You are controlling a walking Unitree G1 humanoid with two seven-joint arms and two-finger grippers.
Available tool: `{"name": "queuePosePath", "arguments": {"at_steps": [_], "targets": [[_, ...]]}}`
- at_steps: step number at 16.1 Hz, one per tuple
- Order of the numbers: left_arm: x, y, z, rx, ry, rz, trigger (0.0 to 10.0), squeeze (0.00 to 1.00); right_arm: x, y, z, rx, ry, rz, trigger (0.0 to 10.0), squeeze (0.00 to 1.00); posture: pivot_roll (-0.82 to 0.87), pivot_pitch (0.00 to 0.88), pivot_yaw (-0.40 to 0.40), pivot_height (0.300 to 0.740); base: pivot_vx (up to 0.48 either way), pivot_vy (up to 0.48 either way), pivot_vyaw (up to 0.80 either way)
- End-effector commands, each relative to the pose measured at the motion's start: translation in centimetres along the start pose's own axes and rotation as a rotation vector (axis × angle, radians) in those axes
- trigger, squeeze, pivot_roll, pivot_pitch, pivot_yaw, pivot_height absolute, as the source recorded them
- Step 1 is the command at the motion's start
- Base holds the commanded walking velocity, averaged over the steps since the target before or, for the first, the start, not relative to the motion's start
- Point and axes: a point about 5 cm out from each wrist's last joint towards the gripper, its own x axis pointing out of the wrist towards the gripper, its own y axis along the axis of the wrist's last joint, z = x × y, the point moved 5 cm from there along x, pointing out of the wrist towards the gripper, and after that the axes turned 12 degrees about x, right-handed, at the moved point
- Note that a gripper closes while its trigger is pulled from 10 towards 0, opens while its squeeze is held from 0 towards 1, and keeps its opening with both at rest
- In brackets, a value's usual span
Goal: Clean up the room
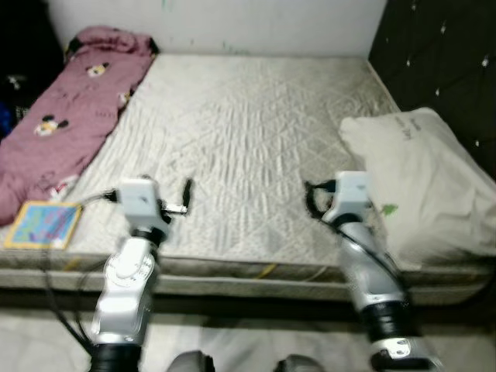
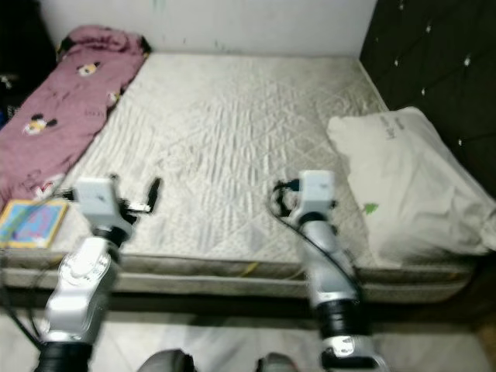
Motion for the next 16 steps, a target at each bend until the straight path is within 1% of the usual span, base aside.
{"name": "queuePosePath", "arguments": {"at_steps": [1,3,4,11,16], "targets": [[0.09,0.34,-1.01,0.01,0.019,0.006,10.0,0.0,0.08,0.33,-1.01,0.026,0.024,0.005,10.0,0.0,-0.12,0.0,0.01,0.74,0.0,0.458,-0.8],[0.08,0.45,-0.76,-0.003,0.014,0.007,10.0,0.0,0.07,0.35,-1.11,0.027,0.038,0.007,10.0,0.0,-0.12,0.0,0.008,0.74,0.0,0.458,-0.8],[0.04,0.54,-0.71,0.004,0.013,0.012,10.0,0.0,0.06,0.33,-1.17,0.028,0.043,0.007,10.0,0.0,-0.12,0.0,0.007,0.74,0.0,0.458,0.0],[-0.13,0.97,-0.6,-0.002,0.007,0.036,10.0,0.0,0.0,0.18,-1.39,0.029,0.057,0.0,10.0,0.0,-0.12,0.0,0.008,0.74,0.0,0.0,0.0],[-0.03,1.08,-0.4,-0.004,-0.008,0.037,10.0,0.0,0.07,0.22,-1.48,0.028,0.06,-0.001,10.0,0.0,-0.12,0.0,0.01,0.74,0.304,0.0,0.0]]}}
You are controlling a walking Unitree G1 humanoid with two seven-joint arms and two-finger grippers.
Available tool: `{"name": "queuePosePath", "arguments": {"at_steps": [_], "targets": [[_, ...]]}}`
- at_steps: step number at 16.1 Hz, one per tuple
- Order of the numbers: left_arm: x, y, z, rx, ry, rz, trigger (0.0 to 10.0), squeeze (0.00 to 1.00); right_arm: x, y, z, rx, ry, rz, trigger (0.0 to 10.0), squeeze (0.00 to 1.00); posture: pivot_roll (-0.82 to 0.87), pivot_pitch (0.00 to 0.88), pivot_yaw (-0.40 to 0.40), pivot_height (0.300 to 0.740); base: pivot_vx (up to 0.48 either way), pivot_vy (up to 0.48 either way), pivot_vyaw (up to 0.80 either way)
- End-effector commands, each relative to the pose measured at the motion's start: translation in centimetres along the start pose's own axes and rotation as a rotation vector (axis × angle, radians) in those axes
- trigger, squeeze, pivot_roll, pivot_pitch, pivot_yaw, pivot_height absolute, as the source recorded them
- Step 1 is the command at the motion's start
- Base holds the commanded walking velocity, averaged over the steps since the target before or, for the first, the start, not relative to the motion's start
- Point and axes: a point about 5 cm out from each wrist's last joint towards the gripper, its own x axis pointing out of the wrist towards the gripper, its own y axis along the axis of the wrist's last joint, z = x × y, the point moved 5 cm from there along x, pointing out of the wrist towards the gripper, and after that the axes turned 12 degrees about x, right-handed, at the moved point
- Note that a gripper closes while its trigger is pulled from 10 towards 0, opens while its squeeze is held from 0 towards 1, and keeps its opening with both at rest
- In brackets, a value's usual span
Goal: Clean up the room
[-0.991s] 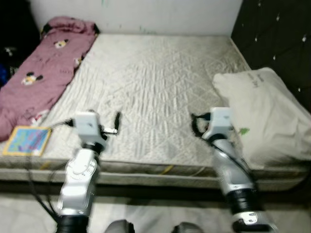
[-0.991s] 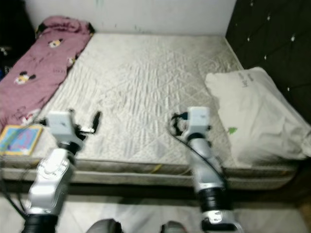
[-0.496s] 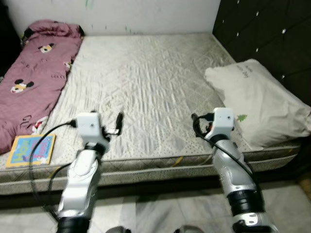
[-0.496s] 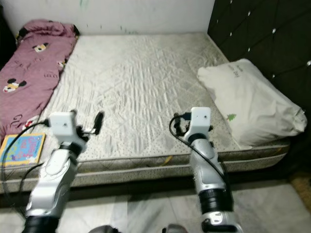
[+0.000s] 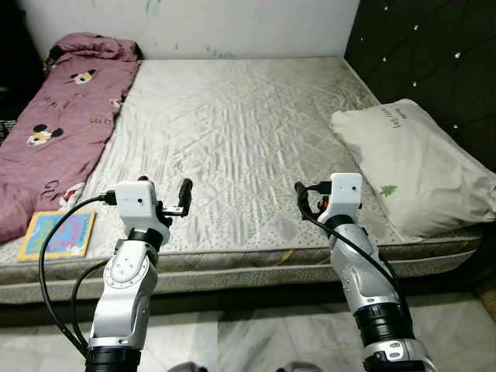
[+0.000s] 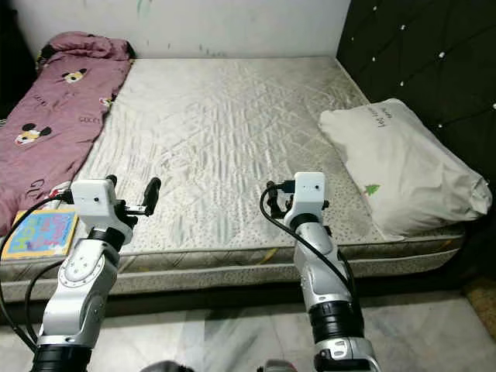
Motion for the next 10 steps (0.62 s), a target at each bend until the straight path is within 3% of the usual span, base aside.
{"name": "queuePosePath", "arguments": {"at_steps": [1,10], "targets": [[0.11,0.54,-0.13,0.009,0.0,0.016,10.0,0.0,0.17,0.66,-0.19,0.004,0.007,0.016,10.0,0.0,-0.12,0.0,0.01,0.74,0.33,0.0,0.0],[0.13,0.6,0.15,0.012,-0.017,0.022,10.0,0.0,0.19,0.92,-0.15,-0.009,0.0,0.03,10.0,0.0,-0.12,0.0,0.011,0.74,0.34,0.0,0.0]]}}
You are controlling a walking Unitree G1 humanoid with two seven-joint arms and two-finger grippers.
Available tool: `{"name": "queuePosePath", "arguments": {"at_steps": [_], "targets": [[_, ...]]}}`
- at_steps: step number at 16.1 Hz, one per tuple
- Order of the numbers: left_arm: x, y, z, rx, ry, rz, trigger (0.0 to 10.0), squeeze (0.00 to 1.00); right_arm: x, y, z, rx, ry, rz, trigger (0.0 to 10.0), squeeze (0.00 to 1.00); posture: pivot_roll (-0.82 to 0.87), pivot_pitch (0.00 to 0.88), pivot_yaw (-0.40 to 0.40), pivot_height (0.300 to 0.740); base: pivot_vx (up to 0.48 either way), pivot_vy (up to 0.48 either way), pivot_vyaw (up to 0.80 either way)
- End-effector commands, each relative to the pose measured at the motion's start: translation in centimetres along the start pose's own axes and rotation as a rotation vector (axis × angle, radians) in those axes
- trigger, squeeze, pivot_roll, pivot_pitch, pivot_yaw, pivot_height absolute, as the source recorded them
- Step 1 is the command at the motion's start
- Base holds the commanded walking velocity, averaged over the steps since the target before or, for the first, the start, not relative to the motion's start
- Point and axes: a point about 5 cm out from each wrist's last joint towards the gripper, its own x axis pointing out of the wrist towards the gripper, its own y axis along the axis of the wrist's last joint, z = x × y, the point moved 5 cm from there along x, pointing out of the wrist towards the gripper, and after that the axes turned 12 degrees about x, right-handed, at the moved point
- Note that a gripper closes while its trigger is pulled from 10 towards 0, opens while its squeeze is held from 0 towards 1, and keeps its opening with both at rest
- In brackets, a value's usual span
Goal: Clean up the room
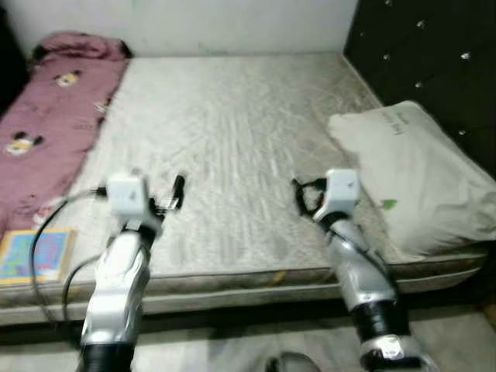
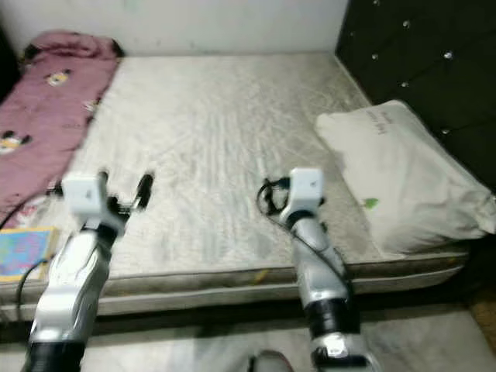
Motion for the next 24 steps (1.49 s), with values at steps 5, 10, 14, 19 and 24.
{"name": "queuePosePath", "arguments": {"at_steps": [5,10,14,19,24], "targets": [[-0.18,-0.62,-1.2,0.037,0.048,-0.04,10.0,0.0,0.16,0.44,-0.97,0.011,0.021,0.015,10.0,0.0,-0.12,0.0,0.01,0.74,0.139,0.0,0.0],[-0.11,-0.79,-1.11,0.029,0.042,-0.047,10.0,0.0,0.25,0.34,-0.94,0.017,0.02,0.01,10.0,0.0,-0.12,0.0,0.011,0.74,0.0,0.384,-0.32],[-0.01,-0.83,-1.12,0.03,0.042,-0.051,10.0,0.0,0.31,0.37,-0.91,0.019,0.016,0.012,10.0,0.0,-0.12,0.0,0.011,0.74,0.0,0.48,-0.14],[0.1,-0.8,-1.06,0.031,0.041,-0.048,10.0,0.0,0.43,0.27,-0.88,0.014,0.017,0.002,10.0,0.0,-0.12,0.0,0.009,0.74,0.0,0.48,0.0],[0.15,-0.64,-0.97,0.032,0.039,-0.038,10.0,0.0,0.54,0.07,-0.97,0.007,0.024,-0.009,10.0,0.0,-0.12,0.0,0.007,0.74,0.0,0.48,-0.32]]}}
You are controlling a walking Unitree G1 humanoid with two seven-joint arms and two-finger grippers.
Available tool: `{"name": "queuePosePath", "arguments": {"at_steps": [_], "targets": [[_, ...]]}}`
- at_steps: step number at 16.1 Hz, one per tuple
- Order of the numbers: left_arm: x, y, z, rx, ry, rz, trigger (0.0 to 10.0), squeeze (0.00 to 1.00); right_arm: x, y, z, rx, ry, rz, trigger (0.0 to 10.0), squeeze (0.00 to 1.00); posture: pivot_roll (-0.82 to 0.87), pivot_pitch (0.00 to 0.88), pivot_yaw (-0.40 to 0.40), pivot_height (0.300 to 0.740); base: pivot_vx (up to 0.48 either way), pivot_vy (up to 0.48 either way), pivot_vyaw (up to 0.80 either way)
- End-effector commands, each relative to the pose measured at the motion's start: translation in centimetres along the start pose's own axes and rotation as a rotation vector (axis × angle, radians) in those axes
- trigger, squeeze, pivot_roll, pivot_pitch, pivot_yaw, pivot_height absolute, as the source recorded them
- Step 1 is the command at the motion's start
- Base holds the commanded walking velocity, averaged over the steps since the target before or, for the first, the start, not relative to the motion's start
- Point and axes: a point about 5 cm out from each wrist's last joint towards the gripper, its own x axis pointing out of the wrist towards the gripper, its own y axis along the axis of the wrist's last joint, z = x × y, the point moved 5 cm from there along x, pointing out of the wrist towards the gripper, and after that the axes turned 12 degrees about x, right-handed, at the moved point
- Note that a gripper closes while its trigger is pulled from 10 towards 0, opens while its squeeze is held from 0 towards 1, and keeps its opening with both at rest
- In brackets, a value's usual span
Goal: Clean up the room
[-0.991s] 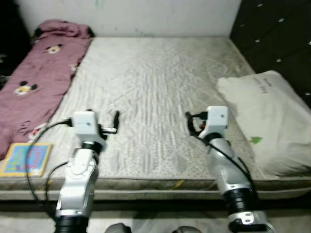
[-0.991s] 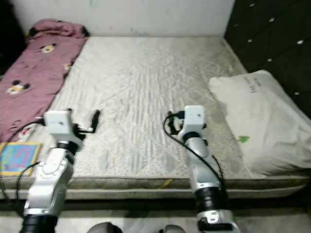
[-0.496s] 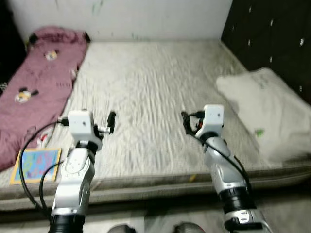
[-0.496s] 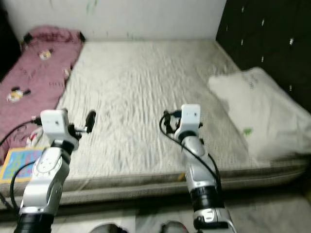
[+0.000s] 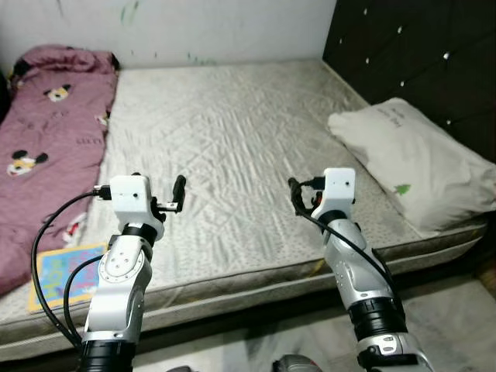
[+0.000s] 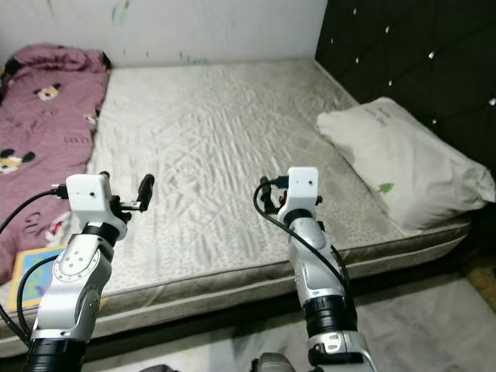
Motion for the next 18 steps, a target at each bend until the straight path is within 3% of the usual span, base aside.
{"name": "queuePosePath", "arguments": {"at_steps": [1,6,18], "targets": [[0.05,0.13,0.61,-0.003,-0.016,0.006,10.0,0.0,-0.02,-0.05,0.93,-0.008,-0.02,-0.009,10.0,0.0,-0.12,0.0,0.007,0.74,0.0,0.48,0.0],[0.08,0.67,0.75,-0.008,-0.022,0.036,10.0,0.0,0.12,-0.04,0.92,-0.009,-0.018,-0.013,10.0,0.0,-0.12,0.0,0.005,0.74,0.0,0.0,0.0],[0.0,0.66,0.85,-0.009,-0.03,0.037,10.0,0.0,0.12,-0.14,0.93,-0.005,-0.021,-0.016,10.0,0.0,-0.12,0.0,0.007,0.74,0.299,0.0,0.0]]}}
